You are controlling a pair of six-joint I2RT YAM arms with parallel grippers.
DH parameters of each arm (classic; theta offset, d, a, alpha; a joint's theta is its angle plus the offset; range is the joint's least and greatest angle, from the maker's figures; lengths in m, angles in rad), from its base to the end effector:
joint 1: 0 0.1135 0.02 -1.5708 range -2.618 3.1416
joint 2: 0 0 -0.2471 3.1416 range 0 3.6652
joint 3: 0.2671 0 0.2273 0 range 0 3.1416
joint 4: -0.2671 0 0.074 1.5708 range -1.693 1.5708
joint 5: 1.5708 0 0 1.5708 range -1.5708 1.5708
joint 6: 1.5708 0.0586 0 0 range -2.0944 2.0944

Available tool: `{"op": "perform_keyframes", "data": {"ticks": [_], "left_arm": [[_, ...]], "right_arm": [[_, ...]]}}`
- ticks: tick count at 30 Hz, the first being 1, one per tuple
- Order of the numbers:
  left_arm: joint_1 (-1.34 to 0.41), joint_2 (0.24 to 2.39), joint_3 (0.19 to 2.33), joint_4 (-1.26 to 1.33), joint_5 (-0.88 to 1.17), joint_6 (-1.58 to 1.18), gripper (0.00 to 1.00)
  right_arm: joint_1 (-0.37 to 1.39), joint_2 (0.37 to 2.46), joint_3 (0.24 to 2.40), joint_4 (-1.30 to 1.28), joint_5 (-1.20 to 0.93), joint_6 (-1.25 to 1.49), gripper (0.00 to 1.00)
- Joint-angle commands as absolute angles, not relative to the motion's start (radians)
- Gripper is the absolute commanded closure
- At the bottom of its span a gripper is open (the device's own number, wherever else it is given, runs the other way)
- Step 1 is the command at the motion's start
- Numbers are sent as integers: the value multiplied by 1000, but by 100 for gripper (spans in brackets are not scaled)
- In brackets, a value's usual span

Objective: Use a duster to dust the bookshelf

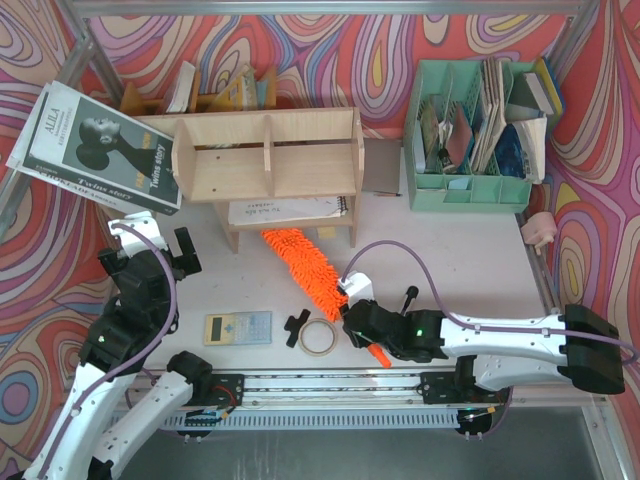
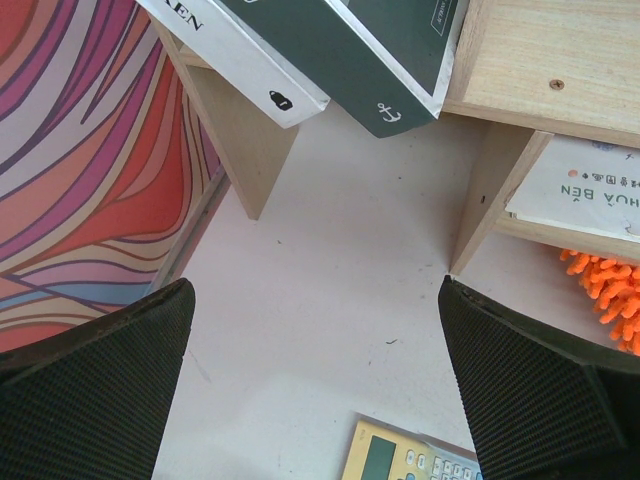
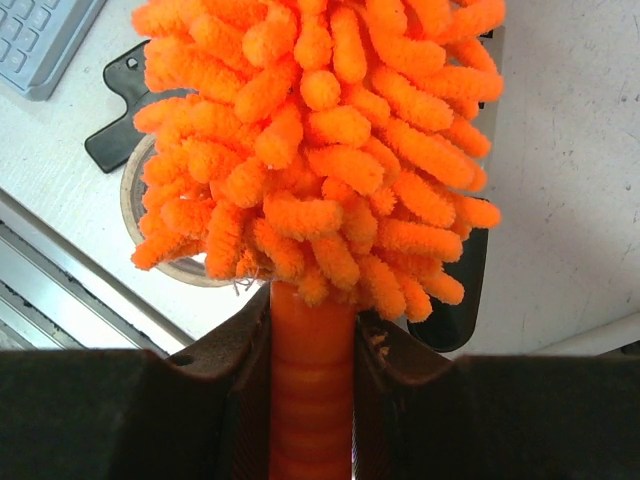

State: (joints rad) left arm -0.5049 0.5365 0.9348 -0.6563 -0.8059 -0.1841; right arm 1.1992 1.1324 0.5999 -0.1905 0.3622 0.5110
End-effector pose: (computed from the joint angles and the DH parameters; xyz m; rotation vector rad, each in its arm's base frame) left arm 0.1055 -0.0100 0.3509 -0.2741 1.7327 0.2351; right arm 0.1032 0.2077 0.1924 -0.5916 2.2094 0.5024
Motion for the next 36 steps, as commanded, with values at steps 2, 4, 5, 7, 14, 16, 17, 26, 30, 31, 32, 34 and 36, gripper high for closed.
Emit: {"op": "perform_keyframes", "data": {"ticks": [2, 4, 5, 7, 14, 16, 17, 26, 30, 31, 32, 34, 36], "left_arm": [[-500, 532, 947, -662, -822, -185, 1], [-500, 532, 948, -665, -823, -185, 2], [-500, 531, 948, -665, -823, -186, 1], [-500, 529, 947, -662, -822, -186, 1], [-501, 530, 949, -665, -820, -184, 1], [-501, 527, 947, -664, -820, -185, 2], [-500, 526, 946, -664, -821, -185, 1], [-500, 531, 947, -664, -819, -185, 2], [-500, 532, 947, -664, -818, -184, 2], [-501, 532, 947, -664, -819, -184, 1], [-501, 532, 947, -664, -819, -185, 1], [-501, 532, 949, -664, -821, -184, 1], [-501, 531, 947, -665, -821, -187, 1]], "right_arm": [[1198, 1096, 595, -163, 455, 547, 100], [1198, 1074, 582, -180, 469, 560, 100], [1198, 1068, 580, -182, 469, 561, 100], [1198, 1070, 580, -171, 453, 545, 100], [1203, 1120, 603, -48, 317, 461, 100], [1203, 1126, 609, -38, 290, 440, 100], [1205, 1132, 612, -39, 280, 433, 100], [1209, 1174, 607, -111, 312, 480, 100], [1209, 1191, 593, -124, 330, 500, 100], [1208, 1193, 593, -125, 329, 499, 100], [1209, 1193, 593, -123, 326, 495, 100], [1208, 1195, 599, -123, 328, 491, 100], [1209, 1188, 607, -118, 313, 473, 100]]}}
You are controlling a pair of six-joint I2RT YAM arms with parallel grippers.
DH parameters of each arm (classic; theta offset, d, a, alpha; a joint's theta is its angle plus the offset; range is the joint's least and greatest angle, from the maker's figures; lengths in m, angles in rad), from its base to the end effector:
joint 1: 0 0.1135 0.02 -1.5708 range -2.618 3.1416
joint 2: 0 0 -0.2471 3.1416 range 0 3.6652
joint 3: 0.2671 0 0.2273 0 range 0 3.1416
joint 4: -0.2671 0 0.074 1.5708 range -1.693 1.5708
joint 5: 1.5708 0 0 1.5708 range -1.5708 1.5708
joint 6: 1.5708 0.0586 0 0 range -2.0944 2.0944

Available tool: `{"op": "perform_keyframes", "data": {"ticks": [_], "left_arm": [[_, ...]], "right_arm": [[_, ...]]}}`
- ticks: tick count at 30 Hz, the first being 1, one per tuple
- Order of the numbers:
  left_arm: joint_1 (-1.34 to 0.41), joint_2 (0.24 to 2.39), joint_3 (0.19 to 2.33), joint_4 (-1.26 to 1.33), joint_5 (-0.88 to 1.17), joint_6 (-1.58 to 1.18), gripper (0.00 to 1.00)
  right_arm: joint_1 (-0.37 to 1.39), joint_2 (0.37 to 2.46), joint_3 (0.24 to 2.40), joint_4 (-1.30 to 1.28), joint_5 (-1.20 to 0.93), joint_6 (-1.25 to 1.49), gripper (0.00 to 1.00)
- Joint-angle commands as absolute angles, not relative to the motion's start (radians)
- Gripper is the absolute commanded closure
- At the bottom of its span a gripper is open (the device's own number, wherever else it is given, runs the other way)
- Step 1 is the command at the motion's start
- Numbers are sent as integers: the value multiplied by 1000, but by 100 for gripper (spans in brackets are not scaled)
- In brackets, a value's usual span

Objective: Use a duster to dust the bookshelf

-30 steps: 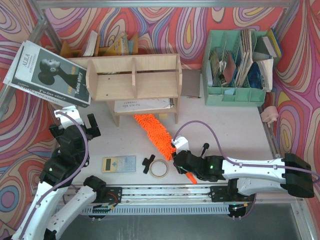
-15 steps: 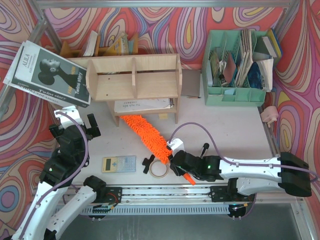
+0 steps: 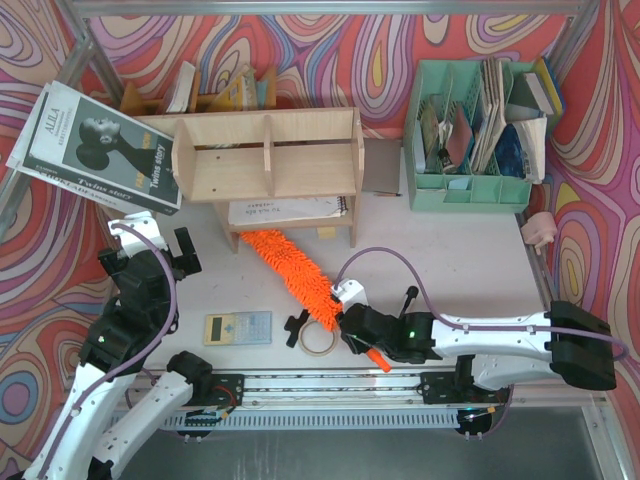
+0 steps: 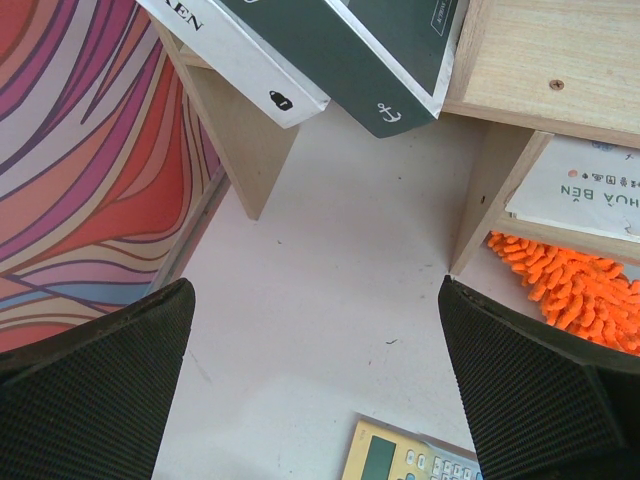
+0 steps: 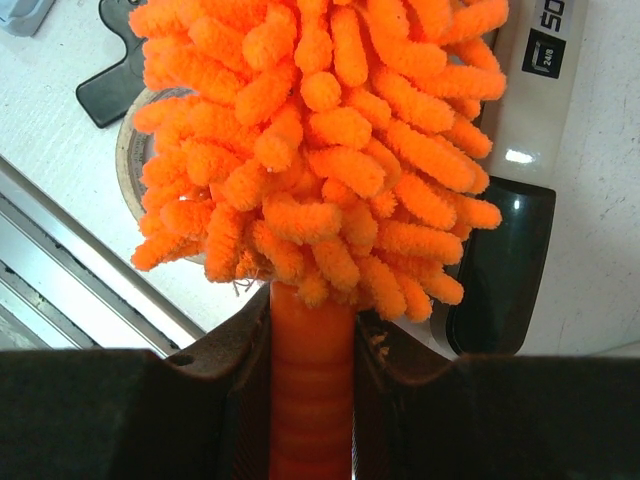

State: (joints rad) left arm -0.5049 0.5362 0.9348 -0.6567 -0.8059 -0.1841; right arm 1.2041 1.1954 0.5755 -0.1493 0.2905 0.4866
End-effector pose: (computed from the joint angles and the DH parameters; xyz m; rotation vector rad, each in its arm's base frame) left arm 0.1055 -0.0100 0.3509 -0.2740 1.7328 0.2352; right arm 0.1004 0.2145 0.1743 -0.6896 2.2547 0.5177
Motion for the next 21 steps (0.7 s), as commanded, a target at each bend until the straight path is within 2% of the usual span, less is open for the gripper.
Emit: {"op": "perform_keyframes", "data": {"ticks": [1, 8, 21], "left_arm": [[-501, 530, 947, -664, -821, -187, 1], [-501, 528, 947, -664, -824, -186, 2], [-501, 532, 948, -662, -821, -185, 1]], "right_arm": [[1209, 1182, 611, -117, 304, 465, 100], [1213, 1103, 630, -130, 287, 450, 100], [1215, 1131, 542, -159, 217, 449, 100]]}}
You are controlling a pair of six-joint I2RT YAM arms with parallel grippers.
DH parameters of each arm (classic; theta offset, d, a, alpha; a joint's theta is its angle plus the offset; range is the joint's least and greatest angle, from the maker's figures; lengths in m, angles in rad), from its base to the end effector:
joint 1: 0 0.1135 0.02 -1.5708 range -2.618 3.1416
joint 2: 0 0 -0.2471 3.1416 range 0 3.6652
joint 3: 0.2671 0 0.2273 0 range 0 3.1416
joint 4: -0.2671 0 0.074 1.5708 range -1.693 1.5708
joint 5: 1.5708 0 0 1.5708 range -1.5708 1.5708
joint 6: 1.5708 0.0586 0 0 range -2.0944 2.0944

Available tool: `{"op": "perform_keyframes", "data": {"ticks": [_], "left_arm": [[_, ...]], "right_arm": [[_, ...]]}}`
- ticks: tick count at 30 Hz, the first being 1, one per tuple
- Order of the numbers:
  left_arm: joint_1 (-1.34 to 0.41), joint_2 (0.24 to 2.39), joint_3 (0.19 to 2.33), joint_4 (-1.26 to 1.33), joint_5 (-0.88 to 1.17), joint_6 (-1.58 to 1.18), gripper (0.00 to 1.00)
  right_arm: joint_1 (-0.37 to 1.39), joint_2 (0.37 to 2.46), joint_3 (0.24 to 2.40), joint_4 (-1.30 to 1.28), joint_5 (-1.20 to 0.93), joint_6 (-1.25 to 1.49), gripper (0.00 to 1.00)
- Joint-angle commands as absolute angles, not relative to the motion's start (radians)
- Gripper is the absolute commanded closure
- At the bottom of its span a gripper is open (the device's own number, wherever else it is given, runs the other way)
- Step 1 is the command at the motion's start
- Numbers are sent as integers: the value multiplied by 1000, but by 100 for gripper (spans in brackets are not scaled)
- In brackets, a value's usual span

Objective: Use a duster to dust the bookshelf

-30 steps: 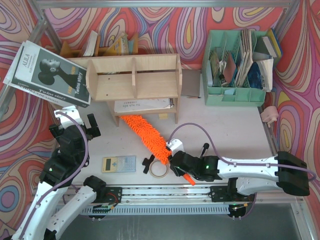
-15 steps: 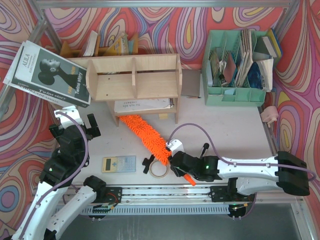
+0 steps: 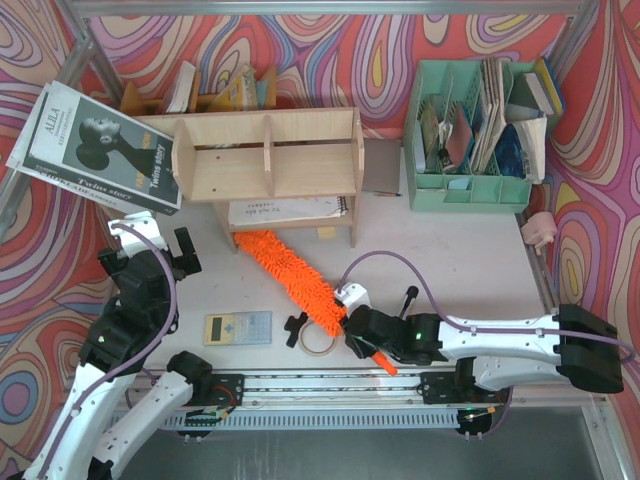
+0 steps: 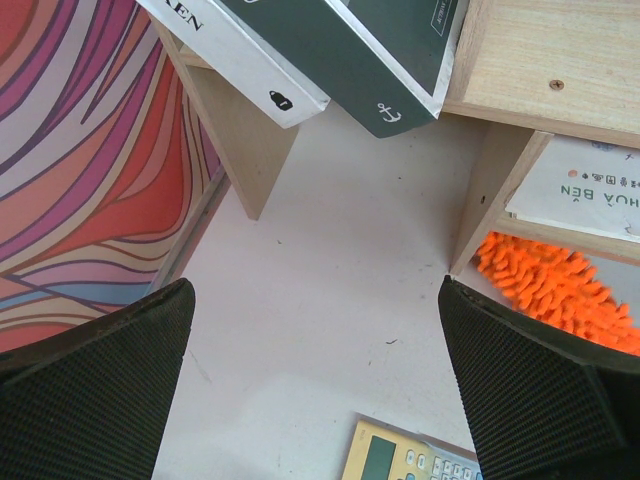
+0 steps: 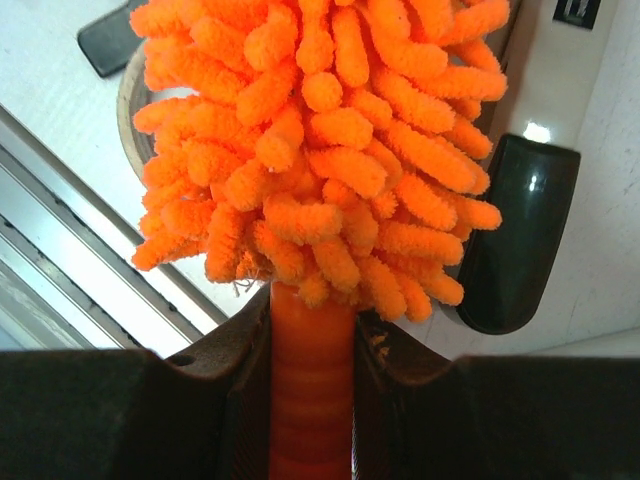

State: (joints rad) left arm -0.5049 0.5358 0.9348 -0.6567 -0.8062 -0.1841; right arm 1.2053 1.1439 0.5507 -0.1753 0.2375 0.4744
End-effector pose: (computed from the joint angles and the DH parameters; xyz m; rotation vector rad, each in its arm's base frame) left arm 0.1054 -0.0099 0.3509 -0.2744 1.7324 0.2352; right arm 0.0941 0.2072 0.1746 -0.7378 2.2652 0.5619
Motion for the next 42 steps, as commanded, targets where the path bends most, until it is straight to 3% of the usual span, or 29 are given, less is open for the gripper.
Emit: {"op": "perform_keyframes", "data": {"ticks": [1, 16, 29, 42], "left_arm": [[-501, 533, 949, -664, -821, -185, 2], [-501, 535, 947, -664, -827, -186, 1], [-500, 528, 945, -662, -826, -187, 1], [-501, 528, 946, -664, -826, -186, 1]], "right_arm": [[1215, 1141, 540, -161, 217, 449, 100], [1214, 1085, 639, -167, 360, 430, 100], [1213, 1234, 554, -78, 310, 451, 100], [1213, 1219, 680, -92, 392, 413, 100]]}}
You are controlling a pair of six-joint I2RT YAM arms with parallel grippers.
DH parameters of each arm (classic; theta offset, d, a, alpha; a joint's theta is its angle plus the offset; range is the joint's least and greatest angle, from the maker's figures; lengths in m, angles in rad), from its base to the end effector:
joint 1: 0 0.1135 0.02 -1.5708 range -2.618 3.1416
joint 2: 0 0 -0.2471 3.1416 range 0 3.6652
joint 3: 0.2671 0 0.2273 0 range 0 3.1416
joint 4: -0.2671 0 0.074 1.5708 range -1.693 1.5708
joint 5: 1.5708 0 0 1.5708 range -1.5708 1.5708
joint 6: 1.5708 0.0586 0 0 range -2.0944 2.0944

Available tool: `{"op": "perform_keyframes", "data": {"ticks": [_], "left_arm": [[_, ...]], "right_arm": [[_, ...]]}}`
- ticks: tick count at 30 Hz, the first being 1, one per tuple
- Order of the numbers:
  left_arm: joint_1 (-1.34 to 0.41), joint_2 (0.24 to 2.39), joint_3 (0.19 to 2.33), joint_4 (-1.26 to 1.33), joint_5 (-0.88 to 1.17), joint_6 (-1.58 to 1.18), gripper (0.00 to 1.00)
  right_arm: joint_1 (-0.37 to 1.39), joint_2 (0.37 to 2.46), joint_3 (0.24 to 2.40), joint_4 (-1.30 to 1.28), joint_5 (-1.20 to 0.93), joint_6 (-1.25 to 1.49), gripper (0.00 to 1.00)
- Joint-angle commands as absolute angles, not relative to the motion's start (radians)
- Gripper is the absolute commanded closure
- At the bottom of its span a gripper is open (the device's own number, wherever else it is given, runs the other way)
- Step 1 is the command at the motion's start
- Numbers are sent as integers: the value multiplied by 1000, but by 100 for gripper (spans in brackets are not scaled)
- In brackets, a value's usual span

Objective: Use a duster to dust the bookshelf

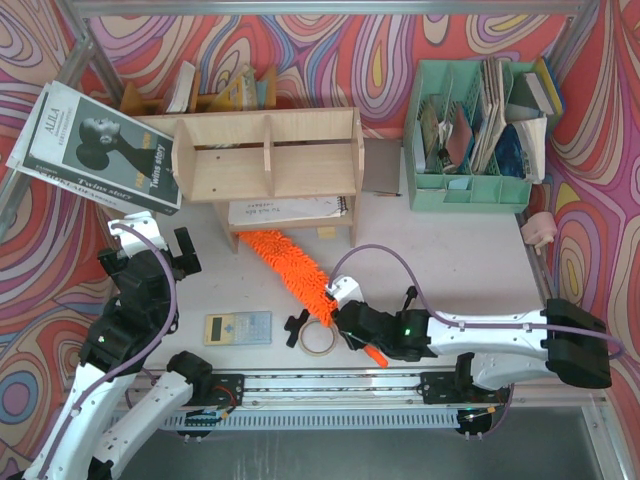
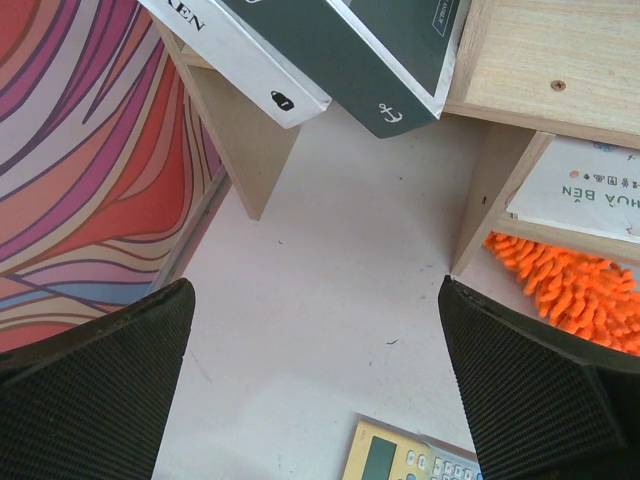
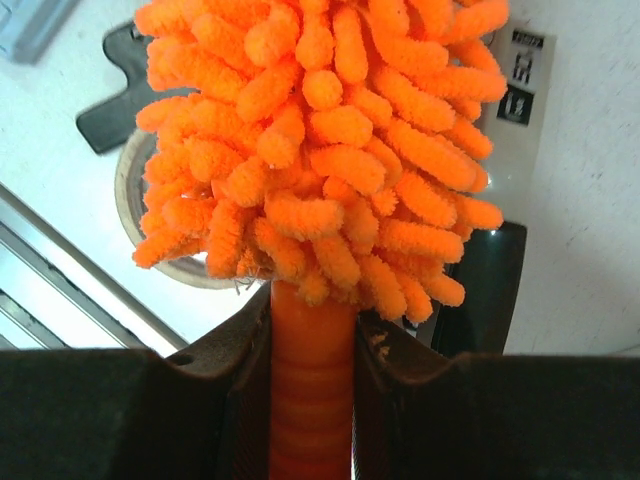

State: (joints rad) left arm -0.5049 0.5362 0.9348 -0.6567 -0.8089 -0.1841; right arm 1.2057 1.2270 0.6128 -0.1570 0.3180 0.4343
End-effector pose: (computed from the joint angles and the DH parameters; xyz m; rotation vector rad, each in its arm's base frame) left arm 0.1054 -0.0098 0.3509 -0.2761 1.7320 0.2378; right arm 0.1040 0.2208 0.1784 -0.7318 2.2228 0.4659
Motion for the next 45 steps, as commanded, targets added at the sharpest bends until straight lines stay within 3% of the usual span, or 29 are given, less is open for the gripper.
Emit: {"op": "perform_keyframes", "data": {"ticks": [1, 17, 28, 45], "left_arm": [[-500, 527, 947, -664, -826, -186, 1], [-501, 525, 947, -664, -820, -186, 1], [-500, 525, 946, -664, -823, -186, 1], [-501, 525, 946, -664, -824, -187, 1]], "right_arm": [[1213, 1221, 681, -91, 398, 418, 100], [1213, 1343, 670, -83, 382, 420, 100], [1213, 1227, 720, -125, 411, 388, 100], [1229, 1175, 570, -167, 276, 424, 100]]}}
